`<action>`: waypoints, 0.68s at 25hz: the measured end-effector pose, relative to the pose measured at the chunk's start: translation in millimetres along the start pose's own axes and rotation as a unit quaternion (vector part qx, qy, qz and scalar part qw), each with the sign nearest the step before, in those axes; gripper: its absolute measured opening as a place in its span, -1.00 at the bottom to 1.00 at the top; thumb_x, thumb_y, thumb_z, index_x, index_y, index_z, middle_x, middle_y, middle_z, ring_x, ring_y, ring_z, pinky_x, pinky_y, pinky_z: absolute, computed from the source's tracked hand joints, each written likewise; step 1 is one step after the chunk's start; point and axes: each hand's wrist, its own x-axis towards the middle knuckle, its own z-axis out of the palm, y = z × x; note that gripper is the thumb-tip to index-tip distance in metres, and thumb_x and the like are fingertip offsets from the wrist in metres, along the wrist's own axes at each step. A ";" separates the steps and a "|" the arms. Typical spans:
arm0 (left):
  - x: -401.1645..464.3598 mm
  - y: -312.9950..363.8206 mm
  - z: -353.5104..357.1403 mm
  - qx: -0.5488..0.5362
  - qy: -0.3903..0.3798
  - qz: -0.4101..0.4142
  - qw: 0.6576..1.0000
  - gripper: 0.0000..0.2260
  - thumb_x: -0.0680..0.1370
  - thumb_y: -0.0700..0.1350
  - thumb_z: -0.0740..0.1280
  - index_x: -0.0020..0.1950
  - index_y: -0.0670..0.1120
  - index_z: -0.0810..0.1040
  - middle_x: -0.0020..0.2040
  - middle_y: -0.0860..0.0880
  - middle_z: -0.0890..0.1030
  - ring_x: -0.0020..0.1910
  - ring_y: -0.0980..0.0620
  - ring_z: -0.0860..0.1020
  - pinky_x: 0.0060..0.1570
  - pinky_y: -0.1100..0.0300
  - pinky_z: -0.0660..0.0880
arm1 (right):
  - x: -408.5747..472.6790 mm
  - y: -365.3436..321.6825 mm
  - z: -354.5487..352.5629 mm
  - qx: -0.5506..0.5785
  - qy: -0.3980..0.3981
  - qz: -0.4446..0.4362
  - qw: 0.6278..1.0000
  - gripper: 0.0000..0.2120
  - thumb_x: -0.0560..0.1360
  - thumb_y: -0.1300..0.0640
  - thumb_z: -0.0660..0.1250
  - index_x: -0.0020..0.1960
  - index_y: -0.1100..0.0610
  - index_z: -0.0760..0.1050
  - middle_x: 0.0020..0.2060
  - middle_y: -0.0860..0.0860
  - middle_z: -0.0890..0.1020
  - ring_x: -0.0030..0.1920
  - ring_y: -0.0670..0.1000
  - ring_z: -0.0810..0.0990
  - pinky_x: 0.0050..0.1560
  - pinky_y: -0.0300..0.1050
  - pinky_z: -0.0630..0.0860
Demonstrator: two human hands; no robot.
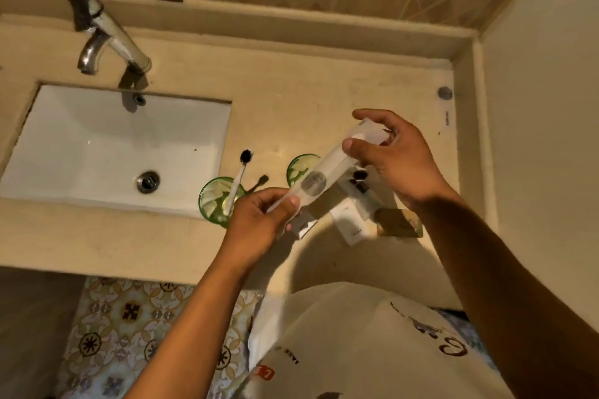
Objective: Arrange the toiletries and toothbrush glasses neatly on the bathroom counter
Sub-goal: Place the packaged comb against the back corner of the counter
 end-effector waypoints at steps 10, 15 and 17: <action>85.9 101.2 71.9 0.099 -0.101 0.038 0.989 -0.79 0.64 -0.12 0.31 -0.13 -0.07 0.70 -0.13 -0.17 0.65 -0.26 0.10 0.51 -0.26 0.23 0.39 | 62.0 3.0 -55.5 0.208 0.146 0.033 0.967 -0.88 0.50 0.08 0.47 -0.03 0.11 0.69 -0.02 0.27 0.71 -0.03 0.25 0.66 0.18 0.25 0.58; 163.4 127.2 119.2 0.039 -0.067 0.000 0.997 -0.90 0.58 -0.24 0.37 -0.07 -0.17 0.69 -0.19 -0.09 0.70 -0.23 0.05 0.62 -0.23 0.20 0.56 | 89.0 28.0 -76.4 0.148 0.092 0.060 0.983 -0.85 0.57 0.07 0.38 0.03 0.13 0.63 -0.25 0.03 0.70 -0.25 -0.02 0.62 -0.23 -0.20 0.54; 196.5 122.4 144.9 0.027 -0.064 -0.039 0.997 -0.92 0.55 -0.30 0.38 -0.08 -0.20 0.67 -0.18 -0.15 0.70 -0.23 -0.04 0.65 -0.19 0.07 0.62 | 101.6 47.7 -85.4 0.062 0.089 0.099 0.989 -0.90 0.55 0.05 0.38 0.01 0.04 0.64 -0.24 -0.04 0.70 -0.25 -0.06 0.64 -0.31 -0.31 0.52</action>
